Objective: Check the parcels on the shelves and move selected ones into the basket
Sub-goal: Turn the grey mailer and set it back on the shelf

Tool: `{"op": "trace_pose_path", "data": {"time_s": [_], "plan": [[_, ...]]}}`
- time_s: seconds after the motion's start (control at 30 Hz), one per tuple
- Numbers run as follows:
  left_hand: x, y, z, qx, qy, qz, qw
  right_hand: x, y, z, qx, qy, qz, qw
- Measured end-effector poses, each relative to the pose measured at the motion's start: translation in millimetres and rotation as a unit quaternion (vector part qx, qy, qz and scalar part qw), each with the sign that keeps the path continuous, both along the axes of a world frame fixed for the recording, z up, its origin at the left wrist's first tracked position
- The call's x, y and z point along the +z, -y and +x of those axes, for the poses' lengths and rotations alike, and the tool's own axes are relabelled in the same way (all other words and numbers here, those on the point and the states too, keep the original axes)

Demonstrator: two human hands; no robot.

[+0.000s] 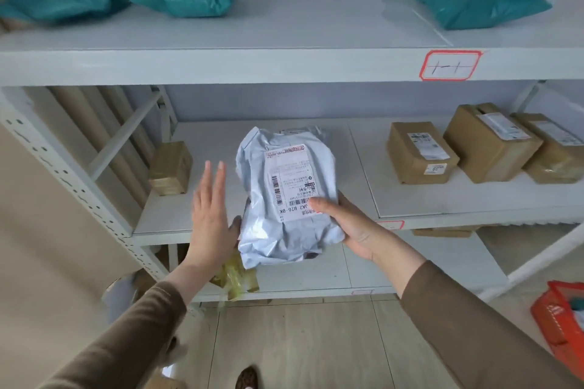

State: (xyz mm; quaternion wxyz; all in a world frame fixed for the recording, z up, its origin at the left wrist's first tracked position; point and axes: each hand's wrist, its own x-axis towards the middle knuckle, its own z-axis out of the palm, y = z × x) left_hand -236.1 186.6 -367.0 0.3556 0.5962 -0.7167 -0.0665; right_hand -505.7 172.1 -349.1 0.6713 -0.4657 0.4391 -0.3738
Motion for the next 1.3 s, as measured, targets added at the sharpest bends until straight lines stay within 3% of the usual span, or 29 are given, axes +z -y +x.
{"op": "trace_pose_path", "data": {"time_s": [0.03, 0.07, 0.1, 0.13, 0.17, 0.27, 0.4, 0.77, 1.0, 1.1, 1.2, 1.27, 1.3], "plan": [[-1, 3, 8, 0.017, -0.155, 0.105, 0.982, -5, 6, 12, -0.022, 0.005, -0.001, 1.000], [2, 4, 14, 0.028, -0.322, 0.194, 0.926, -9, 11, 25, -0.041, 0.005, -0.001, 0.999], [1, 7, 20, 0.037, -0.468, 0.268, 0.841, -11, 16, 37, -0.061, 0.000, -0.001, 0.998], [-1, 9, 26, 0.037, -0.545, 0.321, 0.774, -14, 23, 50, -0.080, -0.012, 0.003, 0.997], [-4, 10, 31, 0.018, -0.567, 0.357, 0.742, -18, 31, 64, -0.090, -0.017, 0.003, 0.996], [-14, 16, 40, -0.008, -0.566, 0.367, 0.738, -28, 55, 106, -0.091, -0.040, 0.029, 0.995], [-28, 52, 61, 0.078, -0.613, 0.341, 0.709, -40, 91, 153, -0.059, -0.079, 0.075, 0.992], [-47, 195, 93, 0.072, -0.537, 0.364, 0.758, -77, 209, 192, -0.168, -0.140, 0.030, 0.975], [-75, 228, 97, 0.066, -0.468, 0.370, 0.800, -110, 228, 190, -0.180, -0.177, 0.031, 0.967], [-78, 227, 104, 0.070, -0.462, 0.371, 0.803, -112, 226, 195, -0.185, -0.259, 0.000, 0.948], [-67, 222, 115, 0.095, -0.333, 0.286, 0.893, -97, 217, 212, -0.205, -0.402, -0.195, 0.871], [-60, 220, 128, 0.073, -0.268, 0.162, 0.947, -77, 209, 234, -0.205, -0.390, -0.348, 0.828], [-56, 220, 137, 0.069, -0.248, 0.119, 0.959, -69, 207, 249, -0.179, -0.360, -0.367, 0.839]]}}
